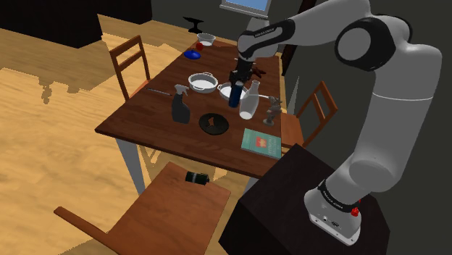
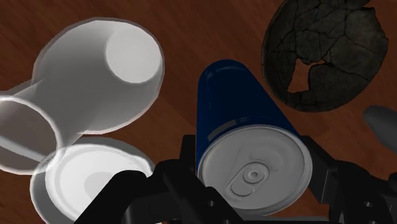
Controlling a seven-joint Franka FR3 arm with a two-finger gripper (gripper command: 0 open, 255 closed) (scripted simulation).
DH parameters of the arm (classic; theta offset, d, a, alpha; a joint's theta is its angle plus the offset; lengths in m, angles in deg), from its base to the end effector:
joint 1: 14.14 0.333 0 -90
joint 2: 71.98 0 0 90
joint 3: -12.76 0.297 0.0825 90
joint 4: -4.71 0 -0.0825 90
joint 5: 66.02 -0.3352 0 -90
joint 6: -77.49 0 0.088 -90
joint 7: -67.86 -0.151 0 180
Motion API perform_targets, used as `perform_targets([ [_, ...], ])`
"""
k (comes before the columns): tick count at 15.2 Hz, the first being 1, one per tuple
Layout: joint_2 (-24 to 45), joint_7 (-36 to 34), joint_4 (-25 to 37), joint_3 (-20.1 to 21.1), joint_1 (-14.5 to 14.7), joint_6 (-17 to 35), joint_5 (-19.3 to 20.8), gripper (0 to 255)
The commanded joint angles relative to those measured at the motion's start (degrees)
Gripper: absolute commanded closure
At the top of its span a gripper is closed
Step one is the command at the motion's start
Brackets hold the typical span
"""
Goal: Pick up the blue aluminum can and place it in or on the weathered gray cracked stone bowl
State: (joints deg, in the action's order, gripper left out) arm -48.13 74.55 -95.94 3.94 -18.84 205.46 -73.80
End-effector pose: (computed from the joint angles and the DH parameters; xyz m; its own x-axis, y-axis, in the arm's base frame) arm 0.6023 -0.1292 0.3067 0.9803 -0.1842 0.0707 -0.1816 -0.9825 -0.0423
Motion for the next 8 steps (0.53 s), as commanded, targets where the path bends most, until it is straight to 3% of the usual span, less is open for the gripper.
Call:
perform_targets([
  [1, -1.6, -2.1, -1.0, 0.3, 1.6, -0.4, 0.6, 255],
  [8, -6.7, -11.3, -4.3, 2.1, 7.7, -1.7, 3.0, 255],
])
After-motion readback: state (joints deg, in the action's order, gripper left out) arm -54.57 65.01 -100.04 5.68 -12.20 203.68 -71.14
